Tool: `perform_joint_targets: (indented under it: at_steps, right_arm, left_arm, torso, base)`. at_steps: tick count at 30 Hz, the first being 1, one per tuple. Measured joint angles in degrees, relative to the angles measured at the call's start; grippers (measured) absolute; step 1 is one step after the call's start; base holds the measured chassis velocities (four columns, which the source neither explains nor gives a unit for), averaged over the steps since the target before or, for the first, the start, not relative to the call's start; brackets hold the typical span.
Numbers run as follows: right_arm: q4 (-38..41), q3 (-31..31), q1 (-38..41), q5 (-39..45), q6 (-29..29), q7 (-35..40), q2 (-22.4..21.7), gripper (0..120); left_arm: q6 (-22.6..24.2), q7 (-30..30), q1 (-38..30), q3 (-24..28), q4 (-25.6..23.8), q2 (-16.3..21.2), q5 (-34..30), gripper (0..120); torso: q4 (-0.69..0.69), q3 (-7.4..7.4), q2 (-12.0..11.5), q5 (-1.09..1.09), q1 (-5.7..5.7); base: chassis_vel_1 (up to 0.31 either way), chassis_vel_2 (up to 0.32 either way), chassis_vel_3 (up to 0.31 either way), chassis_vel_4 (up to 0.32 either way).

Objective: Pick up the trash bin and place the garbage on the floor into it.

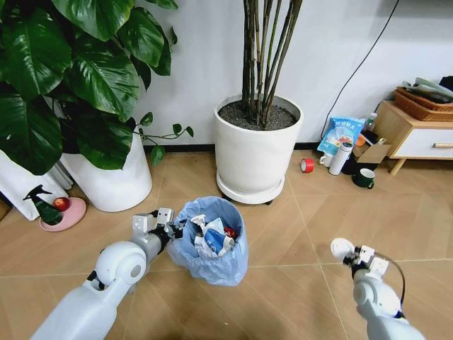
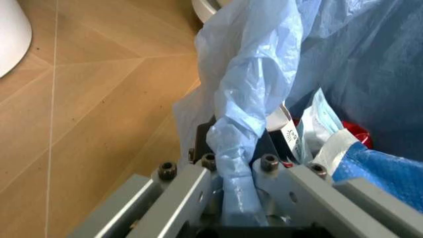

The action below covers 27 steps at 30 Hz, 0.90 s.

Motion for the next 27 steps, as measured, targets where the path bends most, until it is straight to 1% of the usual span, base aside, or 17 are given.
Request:
perform_joint_targets:
  at_steps: [1,4,5,7,8,9,10,12,13,16,17,19,21,22,25,26,27]
  right_arm:
    - [0.00,0.00,0.00,0.00,0.00,0.00,0.00,0]
    - [7.02,-1.89,0.74,0.16,0.16,-4.21,-4.80,0]
    - [7.02,-1.89,0.74,0.16,0.16,-4.21,-4.80,0]
    - [11.75,-3.85,1.79,1.82,0.42,-6.91,-8.02,0]
    - [14.01,-5.26,2.72,3.39,0.52,-7.98,-9.47,0]
    - [15.73,-6.73,3.68,4.93,0.57,-8.53,-10.53,0]
    - [15.73,-6.73,3.68,4.93,0.57,-8.53,-10.53,0]
    - [19.09,-11.14,6.54,8.02,0.78,-9.02,-12.59,0]
    - [19.09,-11.14,6.54,8.02,0.78,-9.02,-12.59,0]
    - [23.67,-18.94,11.94,12.07,0.51,-10.23,-14.63,0]
    - [23.67,-18.94,11.94,12.07,0.51,-10.23,-14.63,0]
    - [26.06,-25.38,16.15,15.07,0.08,-10.64,-15.15,0]
    - [27.18,-30.02,19.30,16.74,-0.19,-10.94,-15.22,0]
    - [27.18,-30.02,19.30,16.74,-0.19,-10.94,-15.22,0]
    - [27.24,-37.05,22.71,17.42,-0.53,-10.96,-14.94,0]
    - [26.77,-38.78,23.35,17.01,-0.65,-10.93,-14.71,0]
    - [26.77,-38.78,23.35,17.01,-0.65,-10.93,-14.71,0]
  left_arm:
    - [0.00,0.00,0.00,0.00,0.00,0.00,0.00,0]
    - [-0.02,-0.01,-0.09,0.06,0.08,0.02,0.09,0]
    - [-0.02,-0.01,-0.09,0.06,0.08,0.02,0.09,0]
    - [-0.02,-0.01,-0.40,0.18,0.28,0.06,0.08,0]
    - [-0.02,-0.01,-0.57,0.24,0.41,0.08,0.05,0]
    - [-0.02,-0.01,-0.73,0.30,0.54,0.06,0.05,0]
    - [-0.02,-0.01,-0.73,0.30,0.54,0.06,0.05,0]
    - [-0.02,-0.02,-1.01,0.57,0.94,-0.14,0.04,0]
    - [-0.02,-0.02,-1.01,0.57,0.94,-0.14,0.04,0]
    - [-0.02,-0.04,-1.43,0.95,1.37,-0.46,0.06,0]
    - [-0.02,-0.04,-1.43,0.95,1.37,-0.46,0.06,0]
    - [-0.02,-0.05,-1.60,0.94,1.55,-0.42,0.05,0]
    - [-0.02,-0.05,-1.68,0.80,1.76,-0.34,0.03,0]
    - [-0.02,-0.05,-1.68,0.80,1.76,-0.34,0.03,0]
    - [-0.02,-0.05,-1.93,0.77,2.14,-0.51,0.03,0]
    - [-0.02,-0.05,-2.07,0.83,2.27,-0.63,0.03,0]
    - [-0.02,-0.05,-2.07,0.83,2.27,-0.63,0.03,0]
  torso:
    - [0.00,0.00,0.00,0.00,0.00]
    - [0.01,0.00,0.01,0.03,0.00]
    - [0.01,0.00,0.01,0.03,0.00]
    - [0.00,0.00,0.01,0.00,0.00]
    - [0.00,0.00,0.01,0.02,0.00]
    - [0.00,0.00,0.01,0.03,0.00]
    - [0.00,0.00,0.01,0.03,0.00]
    - [0.01,0.00,0.02,0.01,0.00]
    - [0.01,0.00,0.02,0.01,0.00]
    - [0.00,0.00,0.02,0.00,0.00]
    - [0.00,0.00,0.02,0.00,0.00]
    - [0.01,0.00,0.01,0.01,0.00]
    - [0.02,0.00,0.01,0.00,0.00]
    - [0.02,0.00,0.01,0.00,0.00]
    - [0.01,0.00,0.02,0.00,0.00]
    - [0.01,0.00,0.02,-0.01,0.00]
    - [0.01,0.00,0.02,-0.01,0.00]
  base:
    - [0.000,0.000,0.000,0.000]
    - [0.000,0.000,0.000,0.000]
    - [0.000,0.000,0.000,0.000]
    - [0.000,0.000,0.000,0.000]
    - [0.000,0.000,0.000,0.000]
    - [0.000,0.000,0.000,0.000]
    - [0.000,0.000,0.000,0.000]
    - [0.000,0.000,0.000,0.000]
    - [0.000,0.000,0.000,0.000]
    - [0.000,0.000,0.000,0.000]
    - [0.000,0.000,0.000,0.000]
    - [0.000,0.000,0.000,0.000]
    - [0.000,0.000,0.000,0.000]
    - [0.000,0.000,0.000,0.000]
    - [0.000,0.000,0.000,0.000]
    - [0.000,0.000,0.000,0.000]
    - [0.000,0.000,0.000,0.000]
